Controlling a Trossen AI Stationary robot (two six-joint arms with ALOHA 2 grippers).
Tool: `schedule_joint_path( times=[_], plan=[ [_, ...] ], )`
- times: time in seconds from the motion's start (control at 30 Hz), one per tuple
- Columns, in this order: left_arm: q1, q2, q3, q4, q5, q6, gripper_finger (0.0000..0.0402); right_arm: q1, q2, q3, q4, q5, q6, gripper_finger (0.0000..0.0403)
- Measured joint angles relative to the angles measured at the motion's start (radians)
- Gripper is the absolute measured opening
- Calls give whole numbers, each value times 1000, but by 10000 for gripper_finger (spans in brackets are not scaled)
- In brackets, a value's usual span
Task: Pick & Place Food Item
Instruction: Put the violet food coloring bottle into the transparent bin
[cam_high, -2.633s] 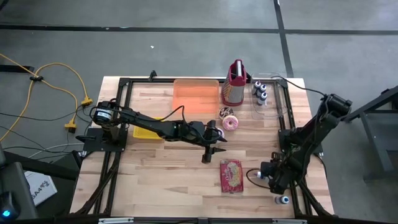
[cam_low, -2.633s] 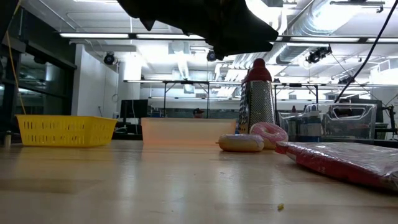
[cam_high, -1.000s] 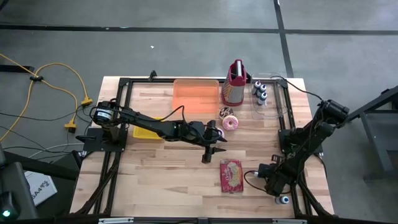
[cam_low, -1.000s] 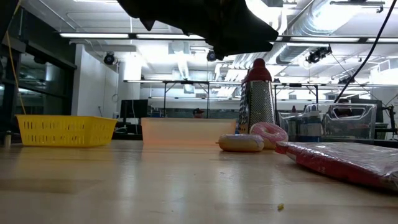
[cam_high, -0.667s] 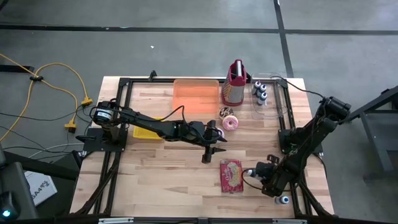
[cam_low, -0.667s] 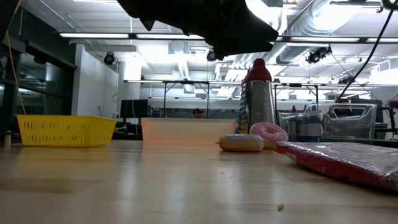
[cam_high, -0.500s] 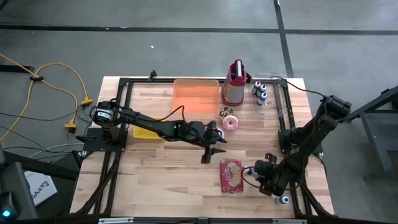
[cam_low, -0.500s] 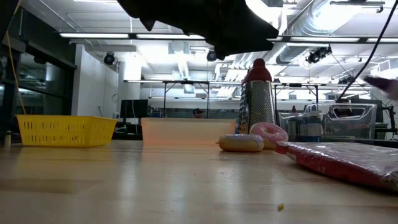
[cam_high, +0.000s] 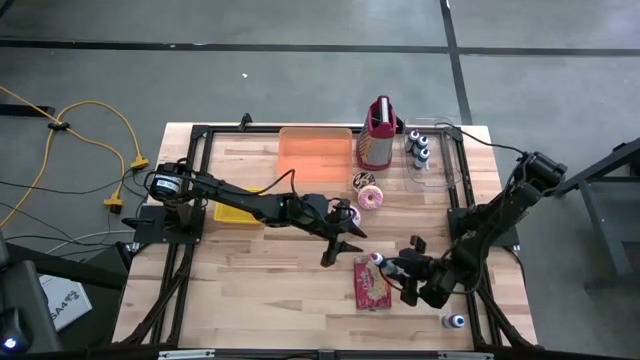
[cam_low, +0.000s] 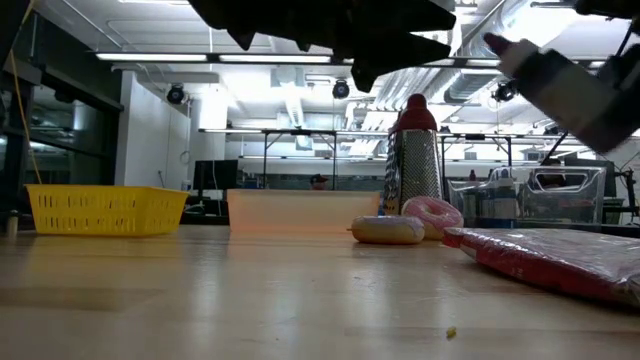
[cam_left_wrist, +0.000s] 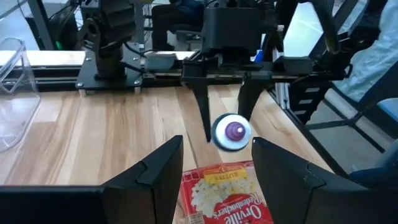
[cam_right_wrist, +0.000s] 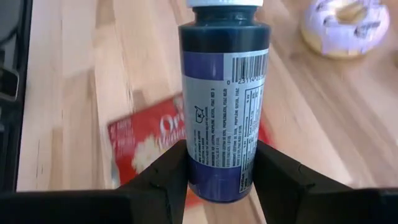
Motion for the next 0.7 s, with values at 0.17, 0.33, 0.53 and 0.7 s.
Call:
schedule_joint_path(
  times=[0.17, 0.33, 0.53, 0.7],
  plan=[
    [0, 0, 0, 5, 6, 0, 186, -41, 0, 0, 60, 34, -48, 145],
    [0, 0, 0, 4, 6, 0, 186, -68, 0, 0, 94, 56, -93, 145],
    [0, 0, 0, 2, 6, 0, 186, -86, 0, 0, 109, 61, -120, 145],
    [0, 0, 0, 2, 6, 0, 186, -88, 0, 0, 108, 77, -120, 145]
  ],
)
